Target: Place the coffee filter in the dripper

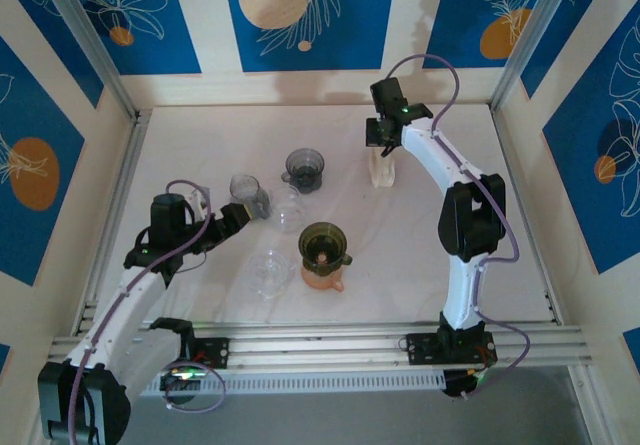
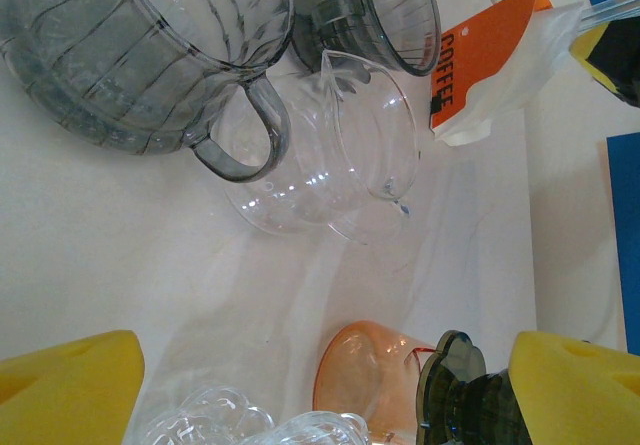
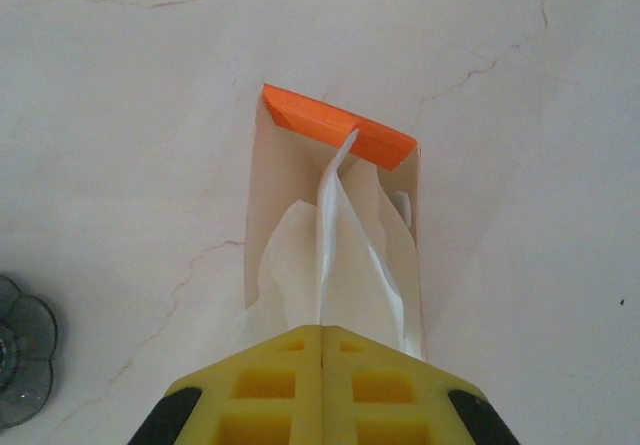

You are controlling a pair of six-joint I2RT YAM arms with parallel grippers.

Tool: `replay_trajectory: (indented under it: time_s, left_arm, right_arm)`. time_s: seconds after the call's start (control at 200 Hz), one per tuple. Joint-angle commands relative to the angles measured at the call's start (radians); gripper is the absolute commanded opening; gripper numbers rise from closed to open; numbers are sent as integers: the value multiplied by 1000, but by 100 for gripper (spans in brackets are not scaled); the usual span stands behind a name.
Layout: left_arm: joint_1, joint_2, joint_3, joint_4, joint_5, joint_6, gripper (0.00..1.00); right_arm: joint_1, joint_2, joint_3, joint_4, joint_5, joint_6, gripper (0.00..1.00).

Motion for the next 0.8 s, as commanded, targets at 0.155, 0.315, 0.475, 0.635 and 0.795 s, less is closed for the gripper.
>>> replay_trajectory:
  time_s: [0.155, 0.315, 0.475, 0.635, 0.795]
  left_arm:
    - [15, -10, -6, 8, 22, -12, 94]
    - [15, -6, -1, 14, 23, -13, 94]
    - [15, -3, 0, 23, 26, -17, 94]
    - [15, -4, 2, 19, 32, -17, 94]
    - [17, -10, 13, 4, 35, -13, 94]
  right_arm:
    - [15, -69, 24, 12, 22, -29, 0]
    - [26, -118, 23, 13, 29, -36, 0]
    - [38, -180, 16, 10, 33, -41, 0]
    - [64, -264, -31, -5, 31, -25, 0]
    - [105, -403, -130, -32, 14, -4, 0]
